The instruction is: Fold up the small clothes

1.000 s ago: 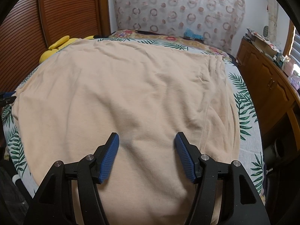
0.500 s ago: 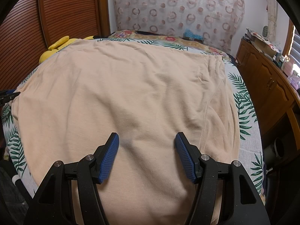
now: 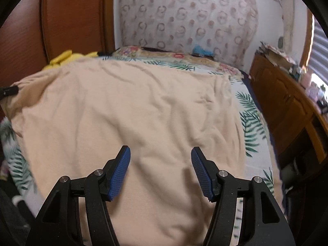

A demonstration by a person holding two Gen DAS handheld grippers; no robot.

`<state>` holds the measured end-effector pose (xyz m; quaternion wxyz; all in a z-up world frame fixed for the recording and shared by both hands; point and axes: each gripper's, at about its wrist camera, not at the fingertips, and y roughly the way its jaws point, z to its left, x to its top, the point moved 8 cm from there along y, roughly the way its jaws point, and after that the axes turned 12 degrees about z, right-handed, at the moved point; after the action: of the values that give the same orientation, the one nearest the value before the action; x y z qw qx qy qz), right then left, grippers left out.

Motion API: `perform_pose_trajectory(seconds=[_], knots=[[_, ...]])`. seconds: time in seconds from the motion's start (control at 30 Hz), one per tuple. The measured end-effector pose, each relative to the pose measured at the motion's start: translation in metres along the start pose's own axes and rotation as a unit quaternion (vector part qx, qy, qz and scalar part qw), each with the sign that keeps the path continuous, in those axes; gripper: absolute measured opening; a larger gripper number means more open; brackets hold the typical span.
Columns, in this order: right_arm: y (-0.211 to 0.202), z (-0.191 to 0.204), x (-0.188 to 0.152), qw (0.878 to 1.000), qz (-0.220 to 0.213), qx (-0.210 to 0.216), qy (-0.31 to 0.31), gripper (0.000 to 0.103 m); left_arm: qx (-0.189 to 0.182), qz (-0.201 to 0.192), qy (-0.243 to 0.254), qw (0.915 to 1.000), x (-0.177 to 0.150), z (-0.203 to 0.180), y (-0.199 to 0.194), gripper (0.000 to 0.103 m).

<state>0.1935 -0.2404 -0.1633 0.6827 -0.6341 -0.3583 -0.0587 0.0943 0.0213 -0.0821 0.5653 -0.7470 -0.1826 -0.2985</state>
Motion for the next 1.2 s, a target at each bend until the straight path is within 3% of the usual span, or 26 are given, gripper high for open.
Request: perform_pose_trajectory(seconds=[0.23, 0.5, 0.77, 0.83, 1.0, 1.13, 1.2], knots=[[-0.039, -0.035, -0.007, 0.999, -0.028, -0.022, 0.022, 0.063, -0.042, -0.025, 0.052, 0.9974, 0.054, -0.063, 0.006, 0.003], [-0.065, -0.058, -0.018, 0.997, -0.047, -0.042, 0.041, 0.063, -0.089, -0.020, 0.117, 0.9889, 0.098, -0.144, 0.026, 0.003], [-0.082, -0.076, -0.029, 0.995, -0.062, -0.049, 0.067, 0.060, -0.135, -0.008, 0.171, 0.9758, 0.113, -0.218, 0.026, 0.003], [-0.084, -0.078, -0.030, 0.994, -0.065, -0.047, 0.069, 0.060, -0.129, -0.002, 0.177, 0.9756, 0.112, -0.227, 0.027, 0.005], [-0.082, -0.076, -0.034, 0.995, -0.064, -0.039, 0.071, 0.060, -0.132, 0.018, 0.183, 0.9740, 0.101, -0.226, 0.034, 0.033], [-0.076, -0.069, -0.034, 0.996, -0.059, -0.033, 0.066, 0.060, -0.115, 0.014, 0.170, 0.9786, 0.099, -0.212, 0.033, 0.042], [-0.075, -0.063, -0.033, 0.996, -0.058, -0.028, 0.062, 0.060, -0.103, 0.009, 0.161, 0.9815, 0.097, -0.198, 0.030, 0.051]])
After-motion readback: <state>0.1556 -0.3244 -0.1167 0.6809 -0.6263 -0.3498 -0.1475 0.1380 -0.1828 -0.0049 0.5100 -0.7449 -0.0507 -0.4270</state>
